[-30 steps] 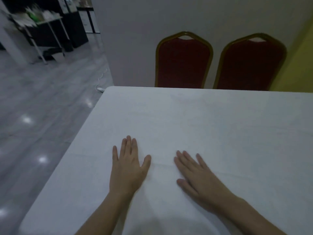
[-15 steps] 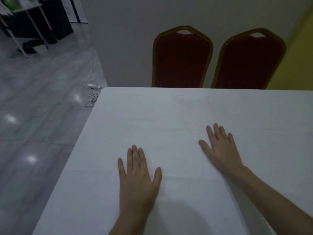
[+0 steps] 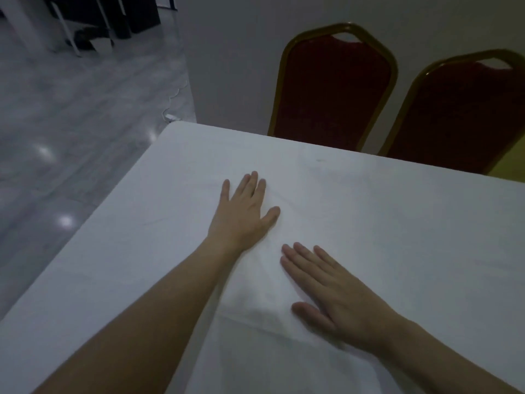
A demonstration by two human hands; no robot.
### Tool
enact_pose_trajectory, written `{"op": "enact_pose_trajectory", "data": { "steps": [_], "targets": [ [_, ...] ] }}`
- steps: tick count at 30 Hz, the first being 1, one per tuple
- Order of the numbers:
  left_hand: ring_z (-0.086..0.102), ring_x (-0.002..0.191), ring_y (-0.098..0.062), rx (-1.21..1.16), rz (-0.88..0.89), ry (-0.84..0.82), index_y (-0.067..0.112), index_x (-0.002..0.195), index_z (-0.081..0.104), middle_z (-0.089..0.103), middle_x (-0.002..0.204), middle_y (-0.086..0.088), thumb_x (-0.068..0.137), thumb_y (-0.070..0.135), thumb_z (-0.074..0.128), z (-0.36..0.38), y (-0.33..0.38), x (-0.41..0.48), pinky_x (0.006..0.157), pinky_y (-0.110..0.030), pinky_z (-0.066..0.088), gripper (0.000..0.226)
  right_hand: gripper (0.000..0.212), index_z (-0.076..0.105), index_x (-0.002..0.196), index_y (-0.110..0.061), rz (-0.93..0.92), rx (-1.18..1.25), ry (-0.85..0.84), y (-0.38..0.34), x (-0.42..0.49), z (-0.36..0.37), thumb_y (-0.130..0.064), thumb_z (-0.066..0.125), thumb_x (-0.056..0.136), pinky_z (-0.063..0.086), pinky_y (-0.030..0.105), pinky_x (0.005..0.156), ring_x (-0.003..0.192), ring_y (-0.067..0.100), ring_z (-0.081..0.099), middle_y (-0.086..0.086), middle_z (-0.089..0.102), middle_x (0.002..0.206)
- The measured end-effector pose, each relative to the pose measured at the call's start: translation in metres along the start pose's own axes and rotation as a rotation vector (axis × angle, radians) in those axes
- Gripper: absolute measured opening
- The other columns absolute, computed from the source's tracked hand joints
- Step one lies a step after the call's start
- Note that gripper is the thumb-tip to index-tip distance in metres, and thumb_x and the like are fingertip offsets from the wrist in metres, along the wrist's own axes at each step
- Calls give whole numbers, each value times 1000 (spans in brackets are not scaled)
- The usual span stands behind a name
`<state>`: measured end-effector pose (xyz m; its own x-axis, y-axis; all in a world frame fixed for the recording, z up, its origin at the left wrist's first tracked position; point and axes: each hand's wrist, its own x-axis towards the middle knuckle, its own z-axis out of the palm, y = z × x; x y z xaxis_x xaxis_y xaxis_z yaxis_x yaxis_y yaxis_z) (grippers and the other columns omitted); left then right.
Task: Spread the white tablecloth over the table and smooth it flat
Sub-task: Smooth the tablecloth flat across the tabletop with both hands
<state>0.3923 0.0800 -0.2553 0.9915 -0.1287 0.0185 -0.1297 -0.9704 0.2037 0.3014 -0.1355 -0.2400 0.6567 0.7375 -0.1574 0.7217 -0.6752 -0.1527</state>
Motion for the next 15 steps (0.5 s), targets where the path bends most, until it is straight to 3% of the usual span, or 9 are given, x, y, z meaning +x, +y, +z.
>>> {"op": "enact_pose_trajectory", "data": {
  "steps": [2,4,8,11,15],
  "targets": [
    [-5,148,-12,-37,-15,16,16,152,4,-2,161,-1,97,51,18,4,1,0,120,-45,-3,67,66,-13,149,-28,-63,-26,-67,4,4,-4,-57,15,98,-25,29,113,139,1,-30,-13,-24,155],
    [-3,148,-11,-105,-52,57,17,152,6,0,161,1,97,48,23,4,2,-2,121,-41,-1,65,66,-9,151,-24,-184,-84,-75,12,16,-7,-55,17,99,-23,39,113,142,5,-25,-7,-19,157],
    [5,148,-15,-404,-365,271,22,151,16,5,161,6,99,35,35,-5,3,-3,121,-38,10,57,65,-1,152,-19,-383,-58,-67,25,64,-16,-51,23,100,-15,33,116,146,9,-13,-2,-5,160],
    [7,148,-17,-318,-380,342,11,149,23,11,161,-3,101,17,30,-3,1,1,120,-32,3,49,67,-3,151,-28,-420,-66,-15,54,96,-21,-55,27,98,-12,32,118,145,7,-15,-5,-8,160],
    [13,147,-21,-168,-346,293,5,149,23,17,159,-10,101,14,26,3,-5,6,121,-36,2,49,65,-3,150,-36,-297,-56,9,106,115,-31,-58,26,96,-9,31,119,145,5,-15,-9,-10,160]
  ]
}}
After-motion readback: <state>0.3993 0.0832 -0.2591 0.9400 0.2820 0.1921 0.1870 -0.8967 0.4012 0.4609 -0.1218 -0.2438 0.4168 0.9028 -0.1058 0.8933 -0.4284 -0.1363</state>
